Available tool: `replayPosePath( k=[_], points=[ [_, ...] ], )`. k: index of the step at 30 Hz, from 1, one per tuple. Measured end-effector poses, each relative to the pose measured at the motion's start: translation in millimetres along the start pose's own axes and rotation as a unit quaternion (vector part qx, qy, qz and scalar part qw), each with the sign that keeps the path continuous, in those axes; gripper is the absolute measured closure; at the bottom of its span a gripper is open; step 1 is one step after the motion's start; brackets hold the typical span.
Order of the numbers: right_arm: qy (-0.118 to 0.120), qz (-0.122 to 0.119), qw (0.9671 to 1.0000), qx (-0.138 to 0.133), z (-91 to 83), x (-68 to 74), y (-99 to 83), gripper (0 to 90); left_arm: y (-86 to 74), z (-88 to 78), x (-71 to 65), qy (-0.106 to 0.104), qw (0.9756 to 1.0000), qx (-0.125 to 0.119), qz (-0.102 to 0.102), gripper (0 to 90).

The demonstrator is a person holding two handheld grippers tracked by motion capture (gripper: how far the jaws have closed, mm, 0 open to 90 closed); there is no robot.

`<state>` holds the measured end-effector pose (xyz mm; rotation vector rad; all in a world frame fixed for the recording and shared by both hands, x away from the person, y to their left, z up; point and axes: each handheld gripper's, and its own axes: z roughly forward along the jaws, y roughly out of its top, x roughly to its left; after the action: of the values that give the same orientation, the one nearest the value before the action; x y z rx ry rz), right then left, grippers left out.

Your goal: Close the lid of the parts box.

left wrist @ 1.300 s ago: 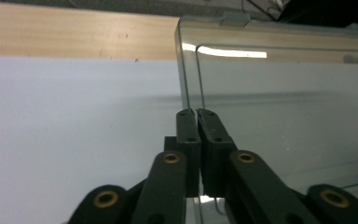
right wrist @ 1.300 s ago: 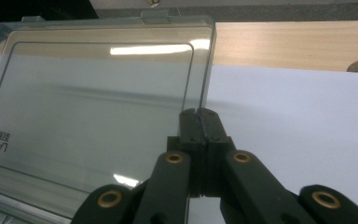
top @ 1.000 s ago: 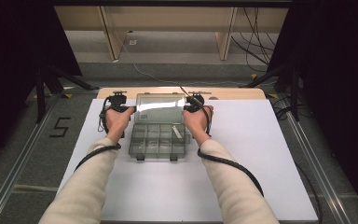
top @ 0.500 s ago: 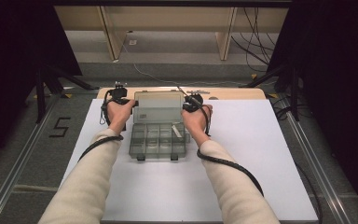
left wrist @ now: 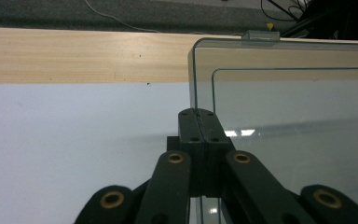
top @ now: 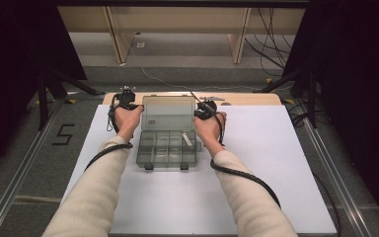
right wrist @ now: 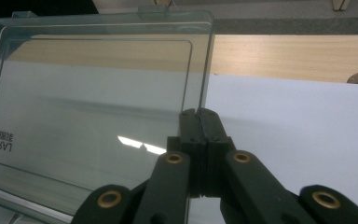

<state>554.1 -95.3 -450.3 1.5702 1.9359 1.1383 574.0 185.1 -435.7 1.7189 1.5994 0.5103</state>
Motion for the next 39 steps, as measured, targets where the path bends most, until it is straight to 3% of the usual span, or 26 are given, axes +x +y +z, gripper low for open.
replayPosePath(
  k=[8,13,19,27,29,31,32,33,34,36,37,38,39],
  points=[
    [0.007,0.001,1.0000,-0.003,-4.6,1.0,3.5,89.0,-2.7,-11.2,-1.3,-0.005,0.9997,-0.020,0.009,89.5],
    [0.010,-0.003,0.9998,-0.019,-5.4,1.1,14.5,78.4,-3.4,-16.8,-1.6,-0.014,0.9993,-0.031,0.017,89.5],
    [0.012,-0.006,0.9993,-0.034,-7.3,-1.0,31.3,75.0,-4.8,-21.5,-1.1,-0.018,0.9990,-0.037,0.019,89.4],
    [0.021,0.005,0.9992,-0.035,-5.6,-2.2,38.9,76.8,-5.8,-26.4,-1.3,-0.025,0.9983,-0.045,0.025,89.4],
    [0.031,0.022,0.9986,-0.037,-5.9,-2.7,39.0,79.0,-6.0,-26.8,-0.7,-0.029,0.9981,-0.047,0.027,89.4],
    [0.024,0.015,0.9988,-0.040,-5.3,-3.8,38.9,81.6,-6.3,-27.2,-0.3,-0.029,0.9981,-0.045,0.028,89.4],
    [0.022,0.015,0.9989,-0.040,-5.5,-3.8,38.8,83.1,-6.7,-25.6,-2.5,-0.029,0.9979,-0.057,0.011,89.4],
    [0.020,0.013,0.9989,-0.040,-5.9,-4.0,38.9,85.5,-6.7,-27.2,0.4,-0.030,0.9981,-0.046,0.027,89.3],
    [0.018,0.014,0.9991,-0.037,-6.7,-3.9,38.9,86.2,-6.8,-27.4,0.8,-0.031,0.9981,-0.045,0.030,89.3],
    [0.014,0.015,0.9991,-0.036,-7.2,-2.8,38.7,86.7,-6.9,-27.5,0.5,-0.030,0.9981,-0.046,0.029,89.2],
    [0.013,0.011,0.9992,-0.037,-7.4,-2.3,38.6,86.9,-7.0,-25.8,-1.8,-0.032,0.9977,-0.059,0.014,89.1],
    [0.012,0.022,0.9989,-0.039,-7.9,0.1,38.5,87.1,-6.8,-26.8,-0.2,-0.035,0.9977,-0.053,0.025,89.0],
    [0.009,0.012,0.9992,-0.036,-8.5,-0.6,39.0,87.2,-6.7,-28.1,0.6,-0.032,0.9981,-0.045,0.029,88.8]
  ],
)
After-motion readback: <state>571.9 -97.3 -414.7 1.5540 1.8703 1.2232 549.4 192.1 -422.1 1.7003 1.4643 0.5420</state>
